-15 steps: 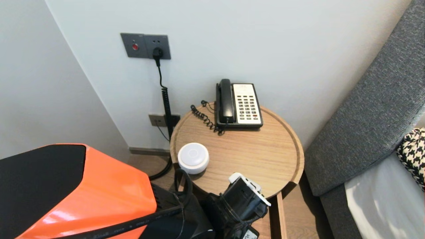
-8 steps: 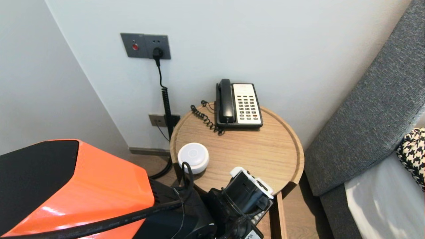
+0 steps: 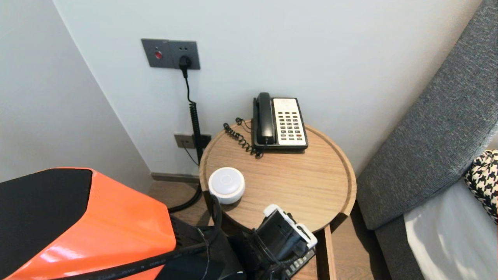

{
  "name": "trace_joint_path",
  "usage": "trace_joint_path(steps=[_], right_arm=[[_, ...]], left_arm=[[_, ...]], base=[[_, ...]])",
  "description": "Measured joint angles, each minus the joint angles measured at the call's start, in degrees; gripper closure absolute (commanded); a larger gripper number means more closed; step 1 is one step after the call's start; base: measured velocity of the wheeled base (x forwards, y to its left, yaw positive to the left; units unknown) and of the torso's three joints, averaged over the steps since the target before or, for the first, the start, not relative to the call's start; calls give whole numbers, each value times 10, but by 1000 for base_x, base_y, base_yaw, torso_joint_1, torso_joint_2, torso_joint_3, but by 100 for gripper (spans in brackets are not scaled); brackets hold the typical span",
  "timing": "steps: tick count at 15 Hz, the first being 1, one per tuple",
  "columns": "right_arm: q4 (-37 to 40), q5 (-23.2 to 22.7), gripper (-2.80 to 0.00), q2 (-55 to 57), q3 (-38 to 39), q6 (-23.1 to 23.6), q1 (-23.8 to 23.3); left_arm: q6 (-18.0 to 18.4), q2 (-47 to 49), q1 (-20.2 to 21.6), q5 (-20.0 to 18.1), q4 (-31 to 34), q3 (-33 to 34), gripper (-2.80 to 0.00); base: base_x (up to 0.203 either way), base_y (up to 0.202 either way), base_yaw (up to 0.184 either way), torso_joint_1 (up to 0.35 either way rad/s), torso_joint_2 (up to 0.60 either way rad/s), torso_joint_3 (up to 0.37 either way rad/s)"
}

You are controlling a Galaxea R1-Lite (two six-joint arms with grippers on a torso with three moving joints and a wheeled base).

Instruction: Take the remote control out of the drawer one by one and place them on the table

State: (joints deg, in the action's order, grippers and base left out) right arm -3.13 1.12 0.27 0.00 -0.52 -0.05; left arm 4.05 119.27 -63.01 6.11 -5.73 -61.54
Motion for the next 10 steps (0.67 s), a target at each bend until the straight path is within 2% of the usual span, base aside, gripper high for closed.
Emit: trace_joint_path(steps=[3, 10], right_arm=[[0, 0, 0, 0, 0, 0, 0], [0, 0, 0, 0, 0, 0, 0]], left_arm=[[15, -20, 0, -8, 1, 11, 0], [22, -49, -16, -34, 2, 21, 0]], base=[[0, 0, 0, 0, 0, 0], [0, 0, 0, 0, 0, 0]])
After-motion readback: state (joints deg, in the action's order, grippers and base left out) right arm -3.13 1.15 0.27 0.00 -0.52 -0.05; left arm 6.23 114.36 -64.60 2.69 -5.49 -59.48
